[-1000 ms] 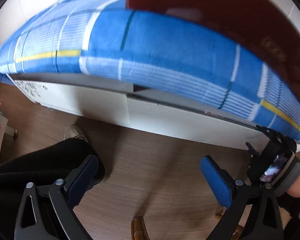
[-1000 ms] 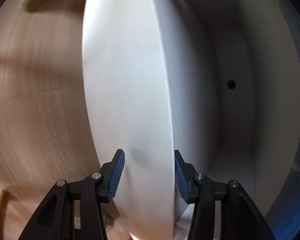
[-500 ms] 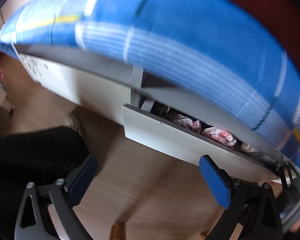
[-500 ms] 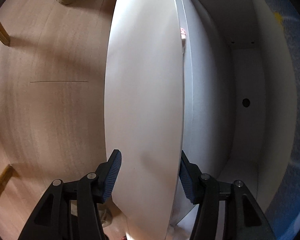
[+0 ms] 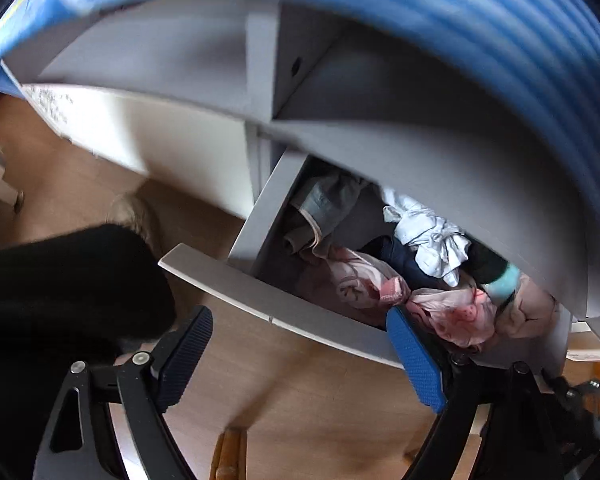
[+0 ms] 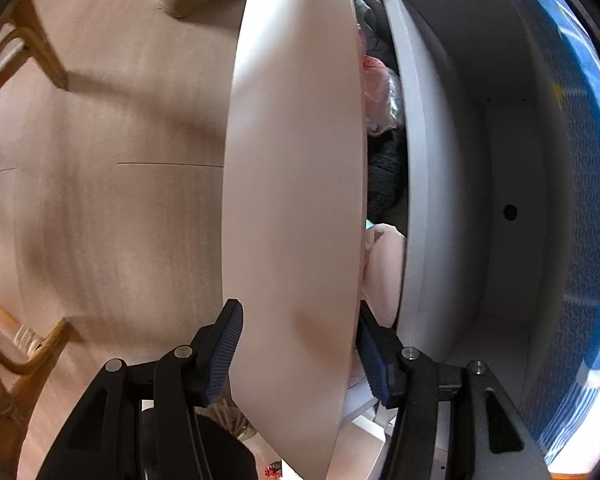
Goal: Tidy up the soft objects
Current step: 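Lower both tools toward the open white cabinet shelf of clothes, then grasp the rolled peach garment on the shelf with the right gripper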
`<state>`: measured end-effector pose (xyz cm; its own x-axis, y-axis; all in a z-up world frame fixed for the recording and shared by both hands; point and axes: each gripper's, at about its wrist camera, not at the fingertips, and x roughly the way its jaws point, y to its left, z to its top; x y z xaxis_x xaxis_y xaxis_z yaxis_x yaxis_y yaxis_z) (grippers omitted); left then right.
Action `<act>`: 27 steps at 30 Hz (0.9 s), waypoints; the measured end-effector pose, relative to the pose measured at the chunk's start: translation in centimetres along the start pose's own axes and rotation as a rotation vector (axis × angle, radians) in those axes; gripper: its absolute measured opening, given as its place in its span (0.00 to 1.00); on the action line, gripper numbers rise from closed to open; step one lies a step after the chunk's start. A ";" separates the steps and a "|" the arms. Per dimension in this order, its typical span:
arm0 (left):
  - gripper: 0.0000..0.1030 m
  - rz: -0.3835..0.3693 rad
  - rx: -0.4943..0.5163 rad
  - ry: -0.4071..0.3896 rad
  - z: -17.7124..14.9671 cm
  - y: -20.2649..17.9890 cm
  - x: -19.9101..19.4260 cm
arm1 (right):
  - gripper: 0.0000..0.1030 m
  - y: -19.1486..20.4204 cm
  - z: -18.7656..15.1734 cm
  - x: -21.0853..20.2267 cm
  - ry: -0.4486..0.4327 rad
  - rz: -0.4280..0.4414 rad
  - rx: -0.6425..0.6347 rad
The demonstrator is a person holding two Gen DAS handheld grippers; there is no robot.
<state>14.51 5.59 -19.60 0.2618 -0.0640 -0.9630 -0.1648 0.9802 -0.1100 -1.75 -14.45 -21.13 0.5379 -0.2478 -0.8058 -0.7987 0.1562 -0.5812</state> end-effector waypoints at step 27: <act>0.78 0.027 0.013 0.241 -5.6 3.3 -1.7 | 0.49 -1.1 -1.6 -10.0 -0.085 0.453 0.031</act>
<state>8.21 7.86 -19.70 0.0229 -0.0790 -0.9966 -0.1559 0.9844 -0.0816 -6.65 -13.64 -12.30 0.1575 -0.0691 -0.9851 -0.9506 0.2597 -0.1702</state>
